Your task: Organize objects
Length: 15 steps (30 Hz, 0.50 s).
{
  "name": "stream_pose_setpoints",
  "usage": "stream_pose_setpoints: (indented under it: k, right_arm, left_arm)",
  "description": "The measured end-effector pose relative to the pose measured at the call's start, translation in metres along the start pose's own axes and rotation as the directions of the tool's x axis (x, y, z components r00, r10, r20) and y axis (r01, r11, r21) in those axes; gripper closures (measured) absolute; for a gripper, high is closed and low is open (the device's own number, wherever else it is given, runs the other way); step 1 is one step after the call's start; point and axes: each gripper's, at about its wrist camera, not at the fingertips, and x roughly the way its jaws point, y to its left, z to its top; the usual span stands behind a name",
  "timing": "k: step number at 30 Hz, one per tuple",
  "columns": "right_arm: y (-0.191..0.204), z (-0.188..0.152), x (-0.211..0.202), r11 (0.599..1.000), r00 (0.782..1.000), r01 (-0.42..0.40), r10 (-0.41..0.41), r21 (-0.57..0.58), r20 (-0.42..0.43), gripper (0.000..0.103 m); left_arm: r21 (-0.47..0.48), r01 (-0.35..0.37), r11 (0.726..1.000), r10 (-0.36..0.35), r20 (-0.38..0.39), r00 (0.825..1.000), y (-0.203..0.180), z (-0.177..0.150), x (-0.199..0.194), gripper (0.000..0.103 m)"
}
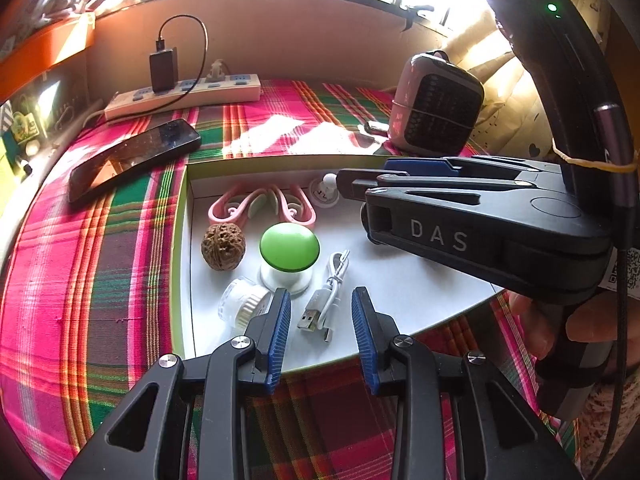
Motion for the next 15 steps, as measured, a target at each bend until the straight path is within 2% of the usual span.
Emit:
stream_pose_setpoints:
  k: [15]
  right_arm:
    - [0.003, -0.037, -0.057, 0.998, 0.996, 0.020, -0.025, 0.052, 0.088, 0.054]
  left_arm:
    - [0.003, -0.058, 0.998, 0.058, 0.064, 0.996, -0.004, -0.015, -0.035, 0.071]
